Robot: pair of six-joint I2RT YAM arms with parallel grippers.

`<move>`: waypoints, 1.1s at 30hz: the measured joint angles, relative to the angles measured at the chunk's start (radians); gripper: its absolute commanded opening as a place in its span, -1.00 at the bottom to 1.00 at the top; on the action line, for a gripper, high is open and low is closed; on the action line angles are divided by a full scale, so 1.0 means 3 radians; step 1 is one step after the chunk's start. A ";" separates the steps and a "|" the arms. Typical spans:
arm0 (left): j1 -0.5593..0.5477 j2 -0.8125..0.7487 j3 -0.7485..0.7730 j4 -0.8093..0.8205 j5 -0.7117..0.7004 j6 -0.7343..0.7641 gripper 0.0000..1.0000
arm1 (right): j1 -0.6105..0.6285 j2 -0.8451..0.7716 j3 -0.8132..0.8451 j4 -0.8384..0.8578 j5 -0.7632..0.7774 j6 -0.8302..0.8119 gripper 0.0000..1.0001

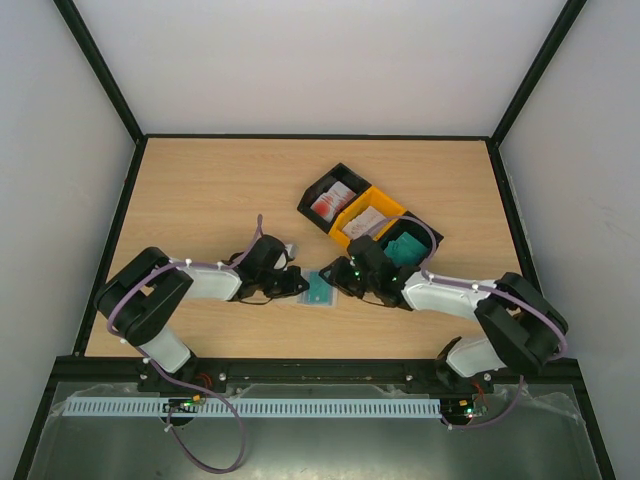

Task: Put the credit cards into the card holder
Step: Insert the credit card into the card holder.

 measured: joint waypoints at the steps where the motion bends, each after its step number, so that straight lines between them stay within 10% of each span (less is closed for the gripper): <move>1: 0.0000 0.0001 0.0005 -0.0008 0.0000 0.0000 -0.95 | 0.0001 -0.0003 0.0022 -0.0078 0.0024 -0.0046 -0.36; 33: 0.0000 0.0004 0.0011 -0.0024 0.0000 0.0009 -0.95 | 0.0251 0.0369 0.0308 -0.0715 0.0388 -0.0359 -0.31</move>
